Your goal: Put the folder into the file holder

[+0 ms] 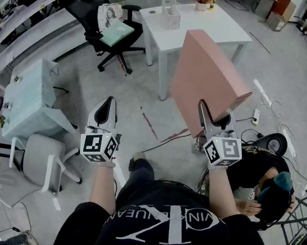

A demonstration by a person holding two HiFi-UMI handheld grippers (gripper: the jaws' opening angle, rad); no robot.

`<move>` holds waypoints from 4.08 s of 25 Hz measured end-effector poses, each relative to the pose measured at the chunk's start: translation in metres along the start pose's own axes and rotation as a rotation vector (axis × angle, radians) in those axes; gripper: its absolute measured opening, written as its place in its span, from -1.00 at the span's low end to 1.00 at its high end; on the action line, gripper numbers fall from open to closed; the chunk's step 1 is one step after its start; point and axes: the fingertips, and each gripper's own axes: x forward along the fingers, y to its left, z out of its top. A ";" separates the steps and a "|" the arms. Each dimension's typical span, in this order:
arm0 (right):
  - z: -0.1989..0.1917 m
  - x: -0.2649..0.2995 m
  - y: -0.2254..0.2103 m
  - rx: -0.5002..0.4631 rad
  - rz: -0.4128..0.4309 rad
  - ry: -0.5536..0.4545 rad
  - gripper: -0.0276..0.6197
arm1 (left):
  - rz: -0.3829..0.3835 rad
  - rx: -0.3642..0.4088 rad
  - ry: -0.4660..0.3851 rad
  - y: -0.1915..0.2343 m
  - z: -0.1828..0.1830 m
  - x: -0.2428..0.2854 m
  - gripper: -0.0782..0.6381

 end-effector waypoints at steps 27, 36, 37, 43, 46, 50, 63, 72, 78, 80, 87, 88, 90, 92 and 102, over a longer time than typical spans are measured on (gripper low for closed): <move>-0.024 0.024 -0.036 -0.002 -0.043 0.042 -0.04 | -0.018 -0.011 0.008 -0.004 -0.008 0.039 -0.78; -0.028 0.115 -0.080 -0.008 -0.098 0.038 -0.03 | -0.039 -0.006 -0.002 0.030 -0.009 0.153 -0.78; -0.031 0.128 -0.084 -0.010 -0.103 0.040 -0.03 | -0.041 -0.006 0.003 0.036 -0.012 0.167 -0.78; -0.041 0.203 -0.099 -0.013 -0.117 0.057 -0.03 | -0.037 -0.008 0.028 0.075 -0.020 0.243 -0.78; -0.046 0.241 -0.109 -0.015 -0.123 0.061 -0.03 | -0.038 -0.003 0.027 0.093 -0.018 0.282 -0.78; -0.055 0.288 -0.117 -0.003 -0.138 0.059 -0.02 | -0.038 -0.005 0.027 0.119 -0.023 0.330 -0.78; -0.067 0.389 -0.141 -0.021 -0.186 0.027 -0.02 | -0.088 -0.018 0.006 0.160 -0.039 0.449 -0.78; -0.065 0.424 -0.153 -0.010 -0.185 0.018 -0.02 | -0.093 -0.021 0.022 0.170 -0.048 0.478 -0.78; -0.059 0.469 -0.168 -0.011 -0.152 0.002 -0.02 | -0.061 -0.020 0.020 0.180 -0.043 0.512 -0.78; -0.056 0.487 -0.172 -0.009 -0.138 -0.007 -0.02 | -0.053 -0.017 0.023 0.185 -0.042 0.524 -0.78; -0.047 0.546 -0.190 -0.016 -0.108 -0.035 -0.03 | -0.037 -0.009 0.032 0.195 -0.044 0.573 -0.78; -0.048 0.553 -0.193 -0.016 -0.104 -0.038 -0.03 | -0.038 -0.007 0.035 0.195 -0.045 0.579 -0.78; -0.050 0.566 -0.199 -0.017 -0.098 -0.045 -0.02 | -0.037 -0.007 0.036 0.197 -0.048 0.590 -0.78; -0.049 0.581 -0.203 -0.016 -0.093 -0.044 -0.02 | -0.035 -0.012 0.033 0.200 -0.048 0.603 -0.78; -0.023 0.644 -0.225 -0.009 -0.040 -0.023 -0.02 | -0.007 -0.022 0.039 0.212 -0.054 0.666 -0.78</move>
